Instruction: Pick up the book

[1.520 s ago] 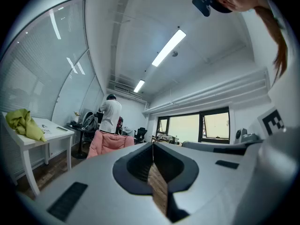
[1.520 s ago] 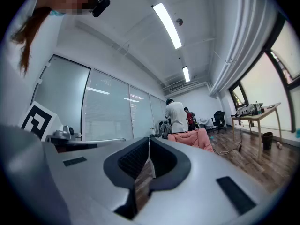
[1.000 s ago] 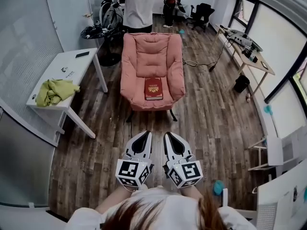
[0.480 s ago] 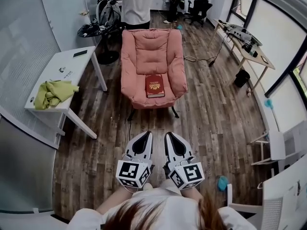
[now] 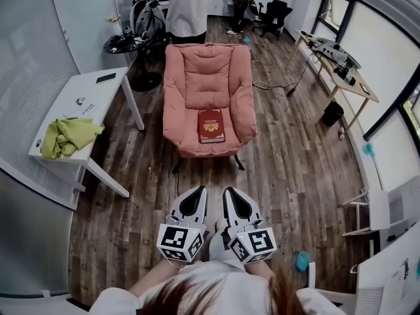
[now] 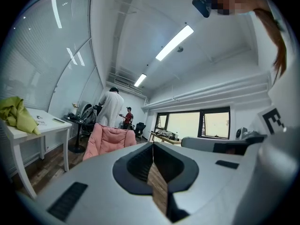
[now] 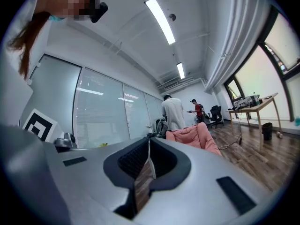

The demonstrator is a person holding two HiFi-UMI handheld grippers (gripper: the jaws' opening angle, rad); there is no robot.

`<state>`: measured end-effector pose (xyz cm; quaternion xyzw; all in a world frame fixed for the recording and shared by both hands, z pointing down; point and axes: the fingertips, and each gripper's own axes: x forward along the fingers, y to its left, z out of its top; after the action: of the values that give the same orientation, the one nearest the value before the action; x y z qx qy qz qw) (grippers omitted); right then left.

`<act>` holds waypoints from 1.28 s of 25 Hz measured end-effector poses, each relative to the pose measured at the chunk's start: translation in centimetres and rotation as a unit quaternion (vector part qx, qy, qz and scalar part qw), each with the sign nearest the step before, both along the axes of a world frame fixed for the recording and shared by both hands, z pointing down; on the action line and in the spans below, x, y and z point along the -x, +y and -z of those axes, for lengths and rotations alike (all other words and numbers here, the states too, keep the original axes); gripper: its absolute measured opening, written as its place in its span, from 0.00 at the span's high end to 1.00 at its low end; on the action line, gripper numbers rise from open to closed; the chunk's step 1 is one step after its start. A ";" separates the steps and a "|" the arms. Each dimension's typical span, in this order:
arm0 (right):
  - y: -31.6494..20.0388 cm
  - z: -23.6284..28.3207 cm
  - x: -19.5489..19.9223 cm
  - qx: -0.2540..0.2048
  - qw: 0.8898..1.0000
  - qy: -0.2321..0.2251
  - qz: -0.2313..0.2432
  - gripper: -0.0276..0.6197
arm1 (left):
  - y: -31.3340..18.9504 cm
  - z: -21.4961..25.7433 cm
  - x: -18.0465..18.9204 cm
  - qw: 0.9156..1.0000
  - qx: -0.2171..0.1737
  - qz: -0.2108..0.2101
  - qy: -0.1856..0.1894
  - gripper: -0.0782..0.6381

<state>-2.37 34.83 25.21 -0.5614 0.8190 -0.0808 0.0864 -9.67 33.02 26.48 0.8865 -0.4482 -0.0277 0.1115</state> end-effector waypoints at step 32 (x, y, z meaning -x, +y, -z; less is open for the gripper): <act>-28.0 -0.1 -11.7 0.003 0.997 -0.021 0.077 0.91 | -26.9 -0.2 -11.7 0.998 0.000 0.058 -0.002 0.88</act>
<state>9.35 6.85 25.32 -0.4949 0.8578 -0.1015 0.0948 2.03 6.15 26.65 0.8588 -0.4996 -0.0323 0.1087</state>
